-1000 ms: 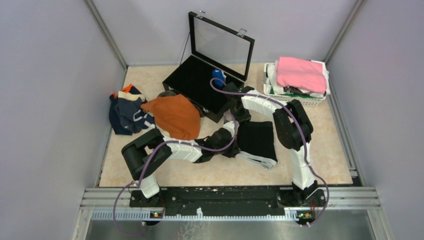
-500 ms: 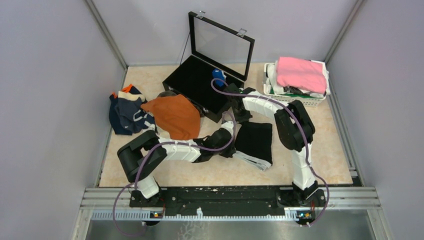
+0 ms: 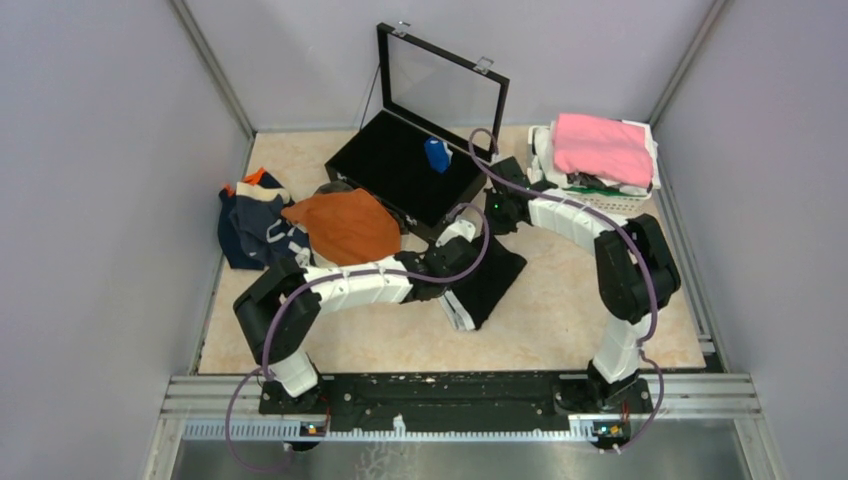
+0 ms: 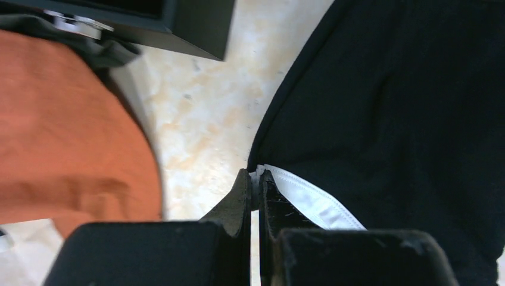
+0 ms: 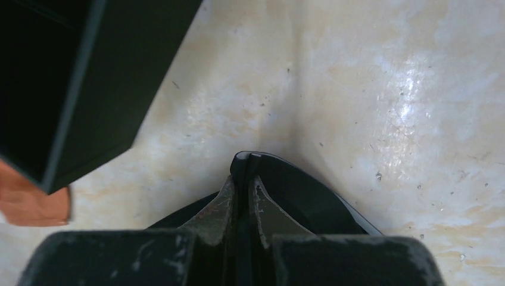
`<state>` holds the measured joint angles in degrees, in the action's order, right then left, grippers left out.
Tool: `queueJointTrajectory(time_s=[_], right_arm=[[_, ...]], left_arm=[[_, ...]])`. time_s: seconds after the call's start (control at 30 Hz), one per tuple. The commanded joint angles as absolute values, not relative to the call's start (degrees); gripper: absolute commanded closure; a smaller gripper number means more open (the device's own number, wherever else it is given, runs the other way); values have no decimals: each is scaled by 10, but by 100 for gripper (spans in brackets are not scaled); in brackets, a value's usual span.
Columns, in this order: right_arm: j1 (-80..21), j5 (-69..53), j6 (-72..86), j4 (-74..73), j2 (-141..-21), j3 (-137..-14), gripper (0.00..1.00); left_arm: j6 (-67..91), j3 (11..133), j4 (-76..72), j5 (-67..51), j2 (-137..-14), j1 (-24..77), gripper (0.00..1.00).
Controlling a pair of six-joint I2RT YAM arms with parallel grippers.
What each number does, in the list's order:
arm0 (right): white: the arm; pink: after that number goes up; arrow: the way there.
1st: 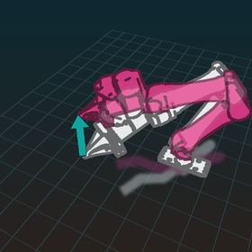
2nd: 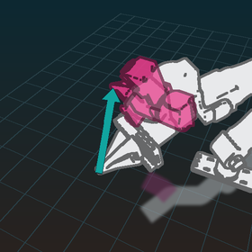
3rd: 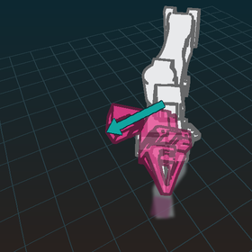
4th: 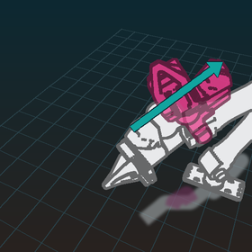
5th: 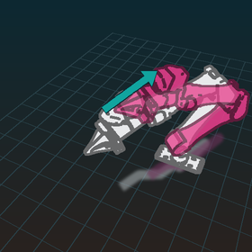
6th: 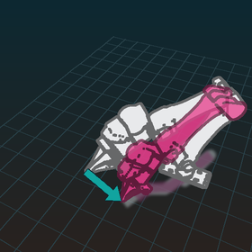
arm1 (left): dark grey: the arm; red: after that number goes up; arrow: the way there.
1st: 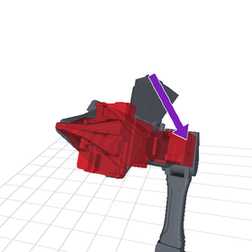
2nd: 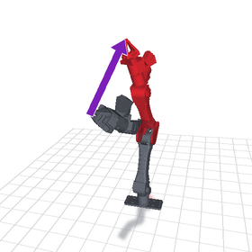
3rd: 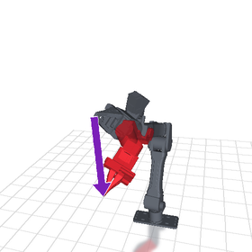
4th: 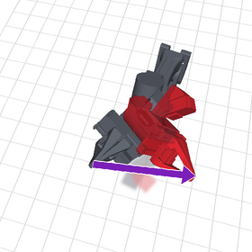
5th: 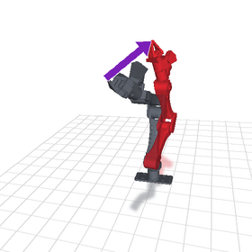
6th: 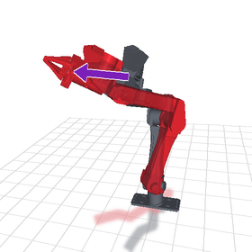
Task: Roll the underwear
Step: Fold the underwear at the center of the board.
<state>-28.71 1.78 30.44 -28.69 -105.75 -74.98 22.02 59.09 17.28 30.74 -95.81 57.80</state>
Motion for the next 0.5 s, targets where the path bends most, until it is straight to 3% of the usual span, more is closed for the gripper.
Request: queueJointTrajectory(time_s=[0.0,0.47], right_arm=[[-266,-22,354,-193,-997,-719,100],[-202,-61,370,-127,-910,-578,100]], left_arm=[[150,624,224,391,-962,583,100],[94,611,193,343,-905,658,100]])
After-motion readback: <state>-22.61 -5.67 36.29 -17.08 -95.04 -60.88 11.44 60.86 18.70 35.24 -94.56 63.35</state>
